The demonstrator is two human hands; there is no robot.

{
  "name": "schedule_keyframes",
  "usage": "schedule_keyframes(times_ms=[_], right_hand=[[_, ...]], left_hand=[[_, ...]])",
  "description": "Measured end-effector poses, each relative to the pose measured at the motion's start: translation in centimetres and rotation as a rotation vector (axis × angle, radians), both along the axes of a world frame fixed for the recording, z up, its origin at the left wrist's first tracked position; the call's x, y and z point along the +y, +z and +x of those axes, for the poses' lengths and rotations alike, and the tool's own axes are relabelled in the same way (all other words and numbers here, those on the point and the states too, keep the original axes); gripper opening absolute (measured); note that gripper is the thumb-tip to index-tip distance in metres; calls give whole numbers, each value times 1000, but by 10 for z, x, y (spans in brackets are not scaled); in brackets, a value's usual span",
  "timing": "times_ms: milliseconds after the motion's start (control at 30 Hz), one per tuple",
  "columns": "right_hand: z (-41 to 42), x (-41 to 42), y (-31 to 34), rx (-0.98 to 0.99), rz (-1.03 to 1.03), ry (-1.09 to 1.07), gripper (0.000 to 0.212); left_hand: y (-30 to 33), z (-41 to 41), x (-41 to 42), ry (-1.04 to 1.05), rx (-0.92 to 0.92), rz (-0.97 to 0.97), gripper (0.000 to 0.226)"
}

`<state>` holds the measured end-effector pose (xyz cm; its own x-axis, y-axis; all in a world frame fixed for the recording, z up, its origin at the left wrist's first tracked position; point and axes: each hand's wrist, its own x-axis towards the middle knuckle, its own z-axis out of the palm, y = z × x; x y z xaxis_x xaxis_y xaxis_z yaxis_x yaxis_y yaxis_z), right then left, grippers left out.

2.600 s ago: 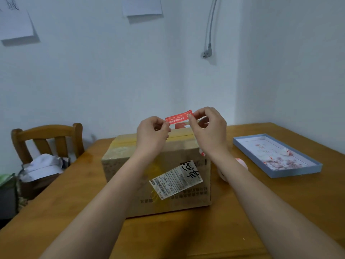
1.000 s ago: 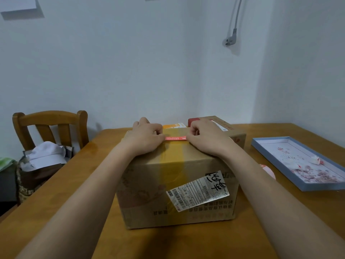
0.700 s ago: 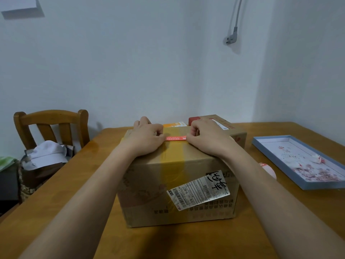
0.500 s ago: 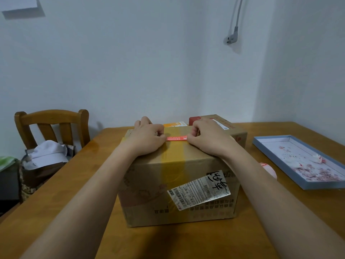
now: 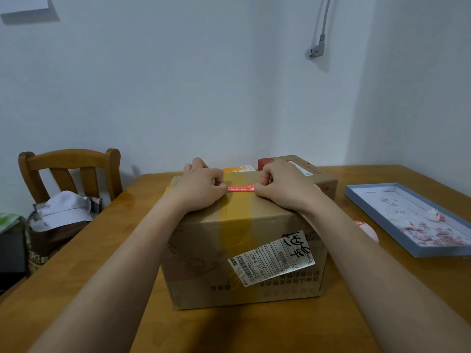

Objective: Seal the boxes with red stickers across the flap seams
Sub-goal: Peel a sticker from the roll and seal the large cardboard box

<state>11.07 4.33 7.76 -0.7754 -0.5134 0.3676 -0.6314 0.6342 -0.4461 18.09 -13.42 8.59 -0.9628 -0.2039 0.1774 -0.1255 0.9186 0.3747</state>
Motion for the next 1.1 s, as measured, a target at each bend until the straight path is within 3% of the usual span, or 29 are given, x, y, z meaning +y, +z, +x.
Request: schedule_keyframes(times_ms=[467, 700, 800, 867, 967, 1100], right_hand=[[2, -3, 4, -67, -53, -44, 18], [-2, 2, 2, -70, -97, -30, 4], [-5, 3, 1, -71, -134, -36, 16], [-5, 3, 2, -30, -136, -35, 26], [-1, 4, 5, 100, 23, -8, 34], [11, -1, 2, 98, 145, 40, 46]], left_hand=[[0, -4, -1, 28, -4, 18, 21], [1, -2, -2, 97, 3, 0, 16], [2, 1, 0, 93, 46, 6, 3], [2, 4, 0, 67, 95, -12, 12], [3, 11, 0, 10, 185, -100, 27], [1, 20, 5, -43, 233, -92, 38]])
